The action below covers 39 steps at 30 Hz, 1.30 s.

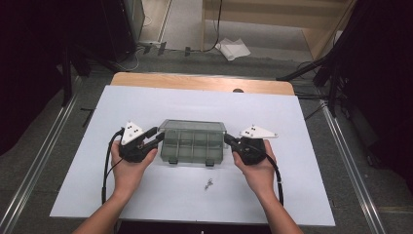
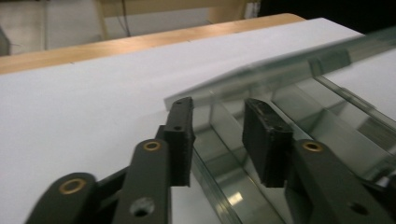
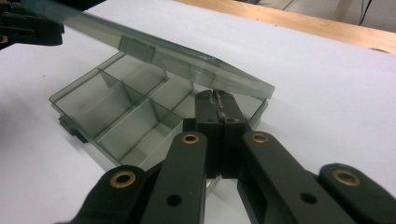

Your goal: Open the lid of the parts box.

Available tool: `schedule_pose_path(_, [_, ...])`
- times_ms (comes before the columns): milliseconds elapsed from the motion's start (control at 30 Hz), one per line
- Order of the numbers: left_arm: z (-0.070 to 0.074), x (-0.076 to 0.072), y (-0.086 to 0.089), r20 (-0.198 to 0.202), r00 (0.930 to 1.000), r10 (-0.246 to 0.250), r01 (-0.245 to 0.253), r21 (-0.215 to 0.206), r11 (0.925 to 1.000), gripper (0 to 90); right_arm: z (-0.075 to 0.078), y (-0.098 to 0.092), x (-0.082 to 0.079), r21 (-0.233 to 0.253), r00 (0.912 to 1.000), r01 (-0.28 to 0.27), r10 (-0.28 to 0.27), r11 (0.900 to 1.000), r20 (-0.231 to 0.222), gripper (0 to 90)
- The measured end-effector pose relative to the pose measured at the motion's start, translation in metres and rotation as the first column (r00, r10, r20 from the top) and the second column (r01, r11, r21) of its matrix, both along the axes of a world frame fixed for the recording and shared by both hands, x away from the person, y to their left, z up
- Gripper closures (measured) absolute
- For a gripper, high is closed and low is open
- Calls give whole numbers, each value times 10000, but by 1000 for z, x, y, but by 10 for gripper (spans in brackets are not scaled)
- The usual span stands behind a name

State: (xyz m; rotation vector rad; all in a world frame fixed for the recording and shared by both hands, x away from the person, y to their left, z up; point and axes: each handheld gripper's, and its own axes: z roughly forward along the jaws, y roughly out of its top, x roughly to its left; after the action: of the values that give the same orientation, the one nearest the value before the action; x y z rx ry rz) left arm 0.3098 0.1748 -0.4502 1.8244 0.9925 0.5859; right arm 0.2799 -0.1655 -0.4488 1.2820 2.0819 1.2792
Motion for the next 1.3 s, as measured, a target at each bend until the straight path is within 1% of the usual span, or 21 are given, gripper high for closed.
schedule_pose_path(33, [1,1,-1,142,9997,176,-178,119,9998,580,0,0,1,-10,10000,-15,15,10000,30,900])
schedule_pose_path(67, [2,2,-2,260,9994,234,-239,163,9996,572,1,0,2,37,10000,-14,14,10000,29,900])
schedule_pose_path(200, [5,7,-4,650,9978,127,-139,185,9997,580,1,0,5,44,10000,4,-4,10000,42,900])
schedule_pose_path(267, [6,10,-5,861,9963,52,-65,152,9999,607,2,-1,6,62,9999,67,-67,10000,78,900])
schedule_pose_path(300, [7,11,-5,921,9957,6,-20,151,9999,609,2,-1,7,92,9999,110,-111,9999,123,900])
schedule_pose_path(333, [8,12,-5,963,9953,-105,90,163,9998,633,2,-2,8,104,9998,127,-128,9999,121,900])
schedule_pose_path(400, [8,14,-6,1128,9936,-57,44,116,9999,653,2,-3,10,181,9996,215,-219,9996,193,894])
schedule_pose_path(433, [8,15,-6,1102,9939,-73,65,78,9999,696,2,-4,12,215,9993,277,-282,9994,251,881])
schedule_pose_path(467, [9,16,-6,1126,9936,-105,98,62,9999,699,1,-5,14,217,9992,286,-292,9994,273,871])
schedule_pose_path(533, [10,18,-6,1110,9938,-17,19,-18,10000,738,0,-7,17,292,9987,427,-435,9987,262,844])
schedule_pose_path(633, [11,20,-6,1069,9942,-71,87,-141,9999,770,-2,-7,19,347,9972,605,-620,9976,427,720])
schedule_pose_path(667, [11,21,-6,1041,9945,-81,99,-167,9998,771,-2,-6,21,248,9959,705,-718,9972,555,690])
schedule_pose_path(700, [11,21,-6,1041,9945,-81,99,-167,9998,782,-2,-6,22,228,9951,730,-743,9971,658,676])
schedule_pose_path(733, [12,22,-6,962,9953,-80,98,-182,9998,785,-2,-5,23,318,9947,786,-805,9964,640,672])
schedule_pose_path(767, [11,23,-5,920,9957,-109,136,-283,9995,785,-2,-5,25,365,9947,768,-790,9964,655,672])
schedule_pose_path(833, [11,25,-5,894,9959,-101,128,-305,9995,786,-1,-3,27,384,9940,772,-799,9963,741,678])
schedule_pose_path(867, [11,25,-4,897,9959,-96,119,-254,9996,803,0,-2,29,346,9936,781,-806,9963,795,687])
schedule_pose_path(900, [11,26,-4,879,9961,-104,134,-329,9994,803,0,-1,30,313,9934,776,-799,9965,825,697])
schedule_pose_path(1033, [13,29,-5,876,9961,-142,173,-338,9993,803,3,1,33,242,9926,719,-740,9971,964,776])
schedule_pose_path(1133, [15,33,-5,876,9960,-144,177,-371,9992,803,4,1,35,275,9913,801,-826,9964,1027,795])
schedule_pose_path(1300, [15,41,-7,808,9967,-99,133,-416,9990,801,7,2,41,353,9898,1015,-1045,9942,966,813])
